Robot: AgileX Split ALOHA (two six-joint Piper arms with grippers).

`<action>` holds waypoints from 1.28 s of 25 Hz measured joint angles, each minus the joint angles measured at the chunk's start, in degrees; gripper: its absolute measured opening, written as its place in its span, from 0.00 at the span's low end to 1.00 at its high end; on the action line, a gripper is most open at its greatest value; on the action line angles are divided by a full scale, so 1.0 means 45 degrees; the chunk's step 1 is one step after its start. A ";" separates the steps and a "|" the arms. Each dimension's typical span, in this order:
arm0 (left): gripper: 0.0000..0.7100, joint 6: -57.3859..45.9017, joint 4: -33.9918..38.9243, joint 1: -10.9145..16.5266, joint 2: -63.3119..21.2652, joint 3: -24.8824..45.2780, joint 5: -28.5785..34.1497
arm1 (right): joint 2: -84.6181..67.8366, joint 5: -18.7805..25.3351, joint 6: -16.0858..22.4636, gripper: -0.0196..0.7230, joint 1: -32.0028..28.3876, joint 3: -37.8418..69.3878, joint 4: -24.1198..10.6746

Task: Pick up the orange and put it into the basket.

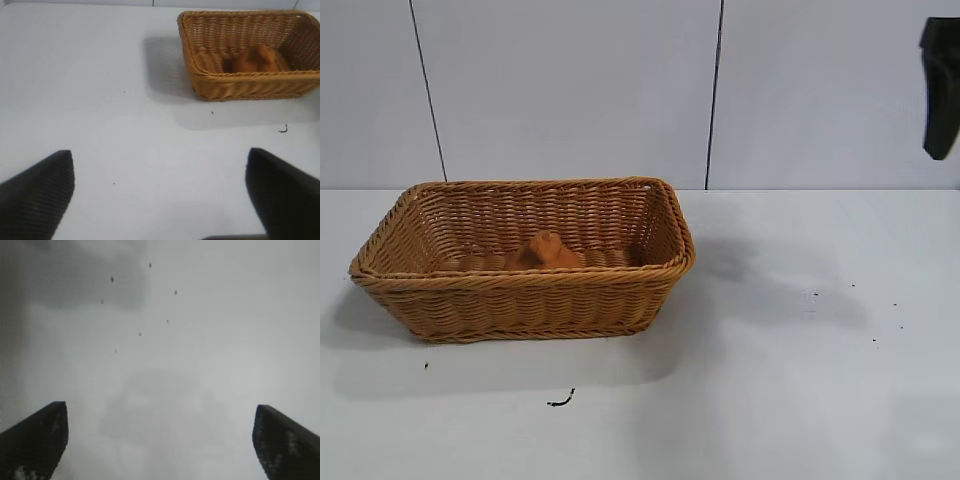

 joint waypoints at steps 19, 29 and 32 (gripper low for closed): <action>0.94 0.0000 0.0000 0.0000 0.0000 0.0000 0.0000 | -1.4275 -0.2466 -0.0187 0.96 0.0000 0.9621 -0.0115; 0.94 0.0000 0.0000 0.0000 0.0000 0.0000 0.0000 | -1.8522 -0.2497 -0.0231 0.96 0.0000 0.9666 -0.0115; 0.94 0.0000 0.0000 0.0000 0.0000 0.0000 0.0000 | -1.9092 -0.2497 -0.0231 0.96 0.0000 0.9666 -0.0115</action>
